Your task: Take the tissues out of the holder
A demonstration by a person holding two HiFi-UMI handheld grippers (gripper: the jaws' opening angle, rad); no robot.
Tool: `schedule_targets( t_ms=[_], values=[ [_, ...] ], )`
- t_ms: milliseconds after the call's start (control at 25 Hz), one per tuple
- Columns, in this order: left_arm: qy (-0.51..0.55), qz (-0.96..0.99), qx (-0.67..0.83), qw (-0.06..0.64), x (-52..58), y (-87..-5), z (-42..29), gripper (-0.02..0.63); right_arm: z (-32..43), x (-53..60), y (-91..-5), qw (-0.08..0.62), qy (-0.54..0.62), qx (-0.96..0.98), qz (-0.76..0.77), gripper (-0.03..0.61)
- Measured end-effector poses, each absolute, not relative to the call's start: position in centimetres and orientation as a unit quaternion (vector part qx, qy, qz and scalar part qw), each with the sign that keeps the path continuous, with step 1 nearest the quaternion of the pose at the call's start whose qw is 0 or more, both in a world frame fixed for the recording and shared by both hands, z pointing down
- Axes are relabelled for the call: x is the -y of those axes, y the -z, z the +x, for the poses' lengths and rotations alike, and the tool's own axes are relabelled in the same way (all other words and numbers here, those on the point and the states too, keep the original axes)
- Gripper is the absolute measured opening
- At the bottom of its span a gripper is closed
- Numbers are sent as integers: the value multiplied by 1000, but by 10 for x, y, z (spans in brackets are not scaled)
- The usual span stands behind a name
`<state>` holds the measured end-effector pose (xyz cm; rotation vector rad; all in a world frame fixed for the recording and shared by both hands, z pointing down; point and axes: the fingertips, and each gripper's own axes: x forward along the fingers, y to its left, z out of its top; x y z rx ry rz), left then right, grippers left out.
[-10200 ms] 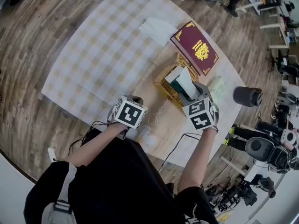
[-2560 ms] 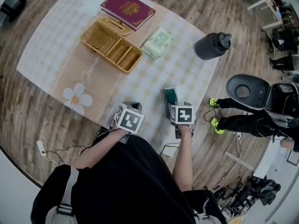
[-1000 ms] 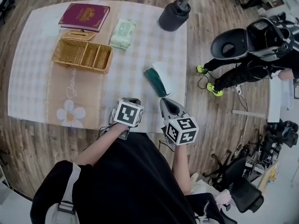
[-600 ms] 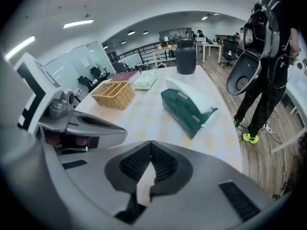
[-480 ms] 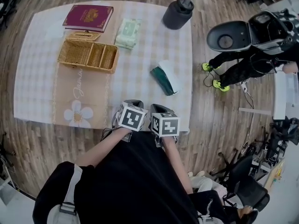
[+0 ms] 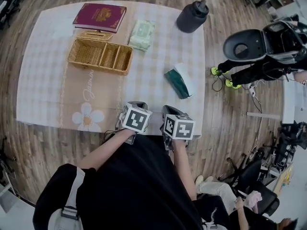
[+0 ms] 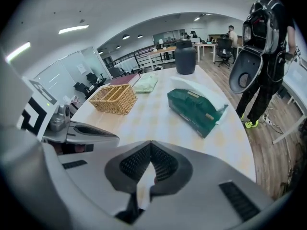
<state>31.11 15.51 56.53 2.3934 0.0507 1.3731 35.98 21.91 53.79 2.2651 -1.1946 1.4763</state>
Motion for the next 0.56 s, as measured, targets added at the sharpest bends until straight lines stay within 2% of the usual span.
schedule_targets(
  t_ms=[560],
  values=[
    [-485,855,-69,171,-168,-562,299,9,343,-235,-522,78,-465,385,793,12]
  ],
)
